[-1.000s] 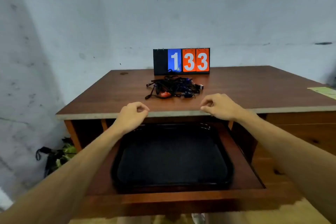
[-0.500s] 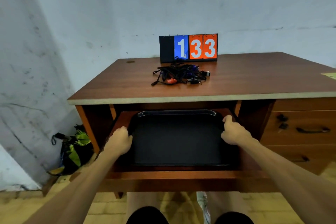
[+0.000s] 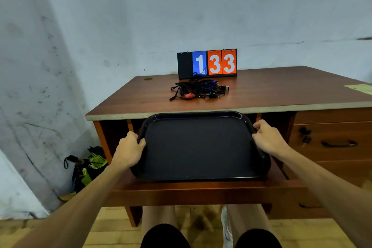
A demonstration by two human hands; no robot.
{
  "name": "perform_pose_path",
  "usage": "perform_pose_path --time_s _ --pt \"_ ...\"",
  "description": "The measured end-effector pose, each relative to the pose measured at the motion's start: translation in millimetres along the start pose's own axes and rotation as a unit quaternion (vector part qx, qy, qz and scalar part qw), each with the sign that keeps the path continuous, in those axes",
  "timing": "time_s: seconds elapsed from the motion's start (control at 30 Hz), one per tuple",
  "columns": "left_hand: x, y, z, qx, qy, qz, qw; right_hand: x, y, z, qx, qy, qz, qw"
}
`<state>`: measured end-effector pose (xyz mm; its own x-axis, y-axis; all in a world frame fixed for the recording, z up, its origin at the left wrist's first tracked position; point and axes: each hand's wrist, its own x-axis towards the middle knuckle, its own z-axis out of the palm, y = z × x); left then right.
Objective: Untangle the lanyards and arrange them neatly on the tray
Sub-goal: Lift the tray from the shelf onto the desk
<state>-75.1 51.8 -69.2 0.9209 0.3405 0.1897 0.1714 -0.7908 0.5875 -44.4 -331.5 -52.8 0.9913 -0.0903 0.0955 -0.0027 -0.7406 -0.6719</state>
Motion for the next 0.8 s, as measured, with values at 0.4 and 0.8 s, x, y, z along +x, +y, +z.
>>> perform_pose_path --time_s 0.4,0.8 --pt "66.2 41.6 -12.6 -0.03 0.016 -0.001 0.999 64.6 -33.4 -27.5 -0.015 0.071 -0.012 0.997" --pt "144.0 70.7 2.9 0.048 -0.038 0.008 0.998 141.5 -55.9 -27.7 -0.176 0.02 0.016 0.984"
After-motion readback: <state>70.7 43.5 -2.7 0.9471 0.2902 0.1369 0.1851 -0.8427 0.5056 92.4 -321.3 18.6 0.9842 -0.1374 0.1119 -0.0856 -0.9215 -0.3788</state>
